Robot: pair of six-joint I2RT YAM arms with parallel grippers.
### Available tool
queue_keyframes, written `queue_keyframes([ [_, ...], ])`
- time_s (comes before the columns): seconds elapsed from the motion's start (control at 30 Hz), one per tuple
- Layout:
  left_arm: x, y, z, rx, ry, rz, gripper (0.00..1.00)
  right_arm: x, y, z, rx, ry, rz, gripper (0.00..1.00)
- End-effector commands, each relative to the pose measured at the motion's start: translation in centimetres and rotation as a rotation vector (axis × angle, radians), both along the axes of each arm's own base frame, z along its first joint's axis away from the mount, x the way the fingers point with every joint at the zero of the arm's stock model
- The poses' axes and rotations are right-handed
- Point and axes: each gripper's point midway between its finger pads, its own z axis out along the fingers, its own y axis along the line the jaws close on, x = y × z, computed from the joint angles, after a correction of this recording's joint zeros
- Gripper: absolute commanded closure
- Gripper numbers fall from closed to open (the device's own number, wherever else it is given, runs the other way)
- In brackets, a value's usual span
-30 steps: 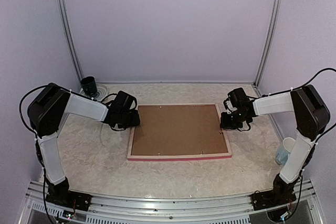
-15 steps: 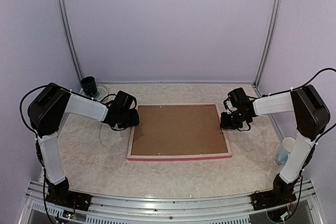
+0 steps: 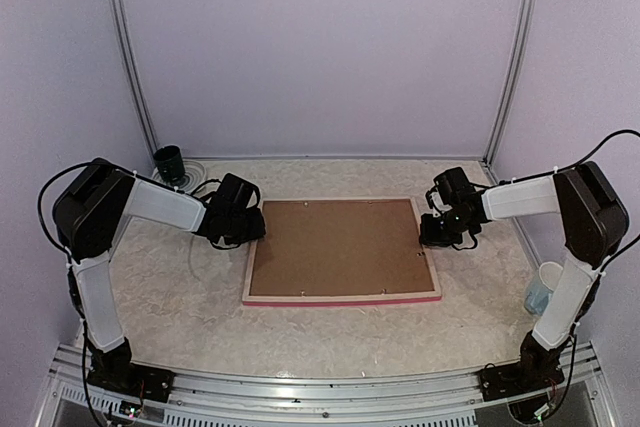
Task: Put the photo into the frame
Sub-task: Press the fastener onto the backboard.
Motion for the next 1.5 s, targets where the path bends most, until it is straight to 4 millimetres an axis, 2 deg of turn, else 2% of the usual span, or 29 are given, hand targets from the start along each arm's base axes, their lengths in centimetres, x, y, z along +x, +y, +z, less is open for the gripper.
queue_keyframes([
  [0.0,-0.7,0.7,-1.2,0.018,0.032,0.011,0.76,-0.9,1.3,-0.4,0.028,0.034,0.066,0.99],
  [0.13,-0.6,0.8,-0.7,0.017,0.018,0.019,0.76,-1.0,1.3,-0.4,0.029,0.036,0.066,0.99],
  [0.3,0.0,1.4,-0.1,0.029,0.000,0.044,0.62,-1.0,1.3,-0.5,0.029,0.037,0.068,0.98],
  [0.5,0.6,1.6,-0.1,0.028,-0.006,0.063,0.62,-1.0,1.4,-0.3,0.033,0.034,0.069,0.98],
  [0.87,0.0,1.3,-0.3,0.017,0.000,0.048,0.67,-0.9,1.4,-0.3,0.033,0.034,0.067,0.98],
  [1.13,-0.7,-0.5,-0.4,-0.017,0.002,-0.027,0.73,-0.9,1.5,-0.7,0.039,0.046,0.063,0.98],
  [1.23,-0.8,-0.6,-0.3,-0.018,0.000,-0.036,0.74,-0.9,1.5,-0.7,0.042,0.045,0.063,0.98],
  [1.33,-0.8,-0.7,-0.2,-0.016,0.000,-0.047,0.80,-0.8,1.5,-0.6,0.039,0.045,0.061,0.98],
  [1.47,-0.9,-0.4,-0.2,0.000,0.008,-0.037,0.81,-0.7,1.5,-0.4,0.038,0.041,0.060,0.98],
])
